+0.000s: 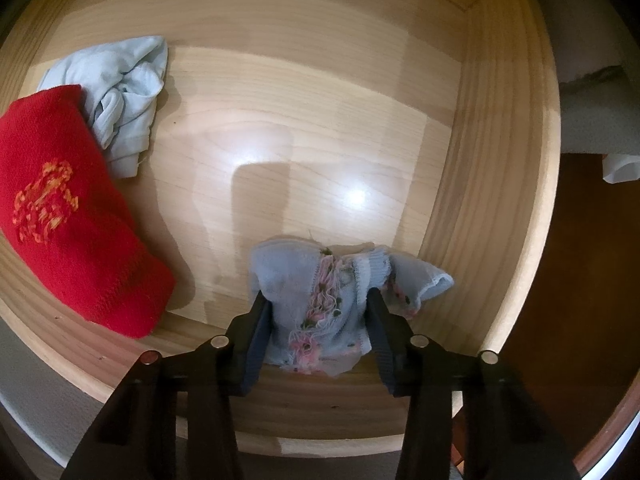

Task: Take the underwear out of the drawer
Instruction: 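Close the right gripper on the light blue floral underwear, then lift the floral underwear with the right tool up over the white box, then open the right gripper to drop the floral underwear into the box, then return the right tool to the drawer and grasp the red sock, then move the left tool onto the pale blue-grey cloth and close on it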

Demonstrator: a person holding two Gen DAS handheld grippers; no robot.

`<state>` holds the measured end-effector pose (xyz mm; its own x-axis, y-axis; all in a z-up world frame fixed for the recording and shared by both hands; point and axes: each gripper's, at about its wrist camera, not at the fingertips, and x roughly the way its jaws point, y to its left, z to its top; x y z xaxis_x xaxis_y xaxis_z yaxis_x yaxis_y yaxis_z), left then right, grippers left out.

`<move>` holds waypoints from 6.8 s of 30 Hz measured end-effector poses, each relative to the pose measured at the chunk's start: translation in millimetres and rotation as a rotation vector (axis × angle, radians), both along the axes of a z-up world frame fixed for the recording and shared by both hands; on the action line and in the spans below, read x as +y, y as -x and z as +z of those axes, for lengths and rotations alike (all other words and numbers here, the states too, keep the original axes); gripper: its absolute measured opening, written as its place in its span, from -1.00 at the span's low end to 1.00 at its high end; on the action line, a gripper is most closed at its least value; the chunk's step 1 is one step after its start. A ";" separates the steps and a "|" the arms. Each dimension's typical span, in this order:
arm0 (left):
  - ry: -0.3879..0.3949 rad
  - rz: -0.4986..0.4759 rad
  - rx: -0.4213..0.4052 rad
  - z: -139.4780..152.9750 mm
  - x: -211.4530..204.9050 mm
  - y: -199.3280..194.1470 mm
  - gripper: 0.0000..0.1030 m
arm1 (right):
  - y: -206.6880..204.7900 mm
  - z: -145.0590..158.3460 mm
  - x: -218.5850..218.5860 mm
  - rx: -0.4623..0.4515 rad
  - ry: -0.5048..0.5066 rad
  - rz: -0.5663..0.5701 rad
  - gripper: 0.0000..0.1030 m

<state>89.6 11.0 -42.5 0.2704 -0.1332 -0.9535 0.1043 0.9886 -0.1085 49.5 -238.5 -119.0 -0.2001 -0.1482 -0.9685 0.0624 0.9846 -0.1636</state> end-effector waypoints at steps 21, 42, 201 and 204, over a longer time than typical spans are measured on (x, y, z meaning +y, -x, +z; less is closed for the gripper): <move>-0.014 -0.021 -0.057 5.3 -6.3 3.0 0.05 | 11.2 25.1 -10.8 -0.114 -0.048 -0.032 -0.38; -0.023 -0.013 -0.056 5.7 -4.1 4.5 0.05 | 29.7 83.7 10.1 -0.288 -0.039 -0.011 -0.38; -0.064 -0.165 -0.028 -5.8 -26.1 9.3 0.05 | 20.6 29.2 -37.6 -0.155 -0.053 -0.176 -0.39; -0.062 -0.167 -0.025 -6.5 -25.8 9.5 0.05 | 19.1 27.8 -51.2 -0.155 -0.049 -0.200 -0.40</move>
<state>80.1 -14.8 -49.0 0.2731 -0.1195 -0.9545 0.2693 0.9621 -0.0434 30.4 -289.7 -91.2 -0.0695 -0.0731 -0.9949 0.2769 0.9567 -0.0896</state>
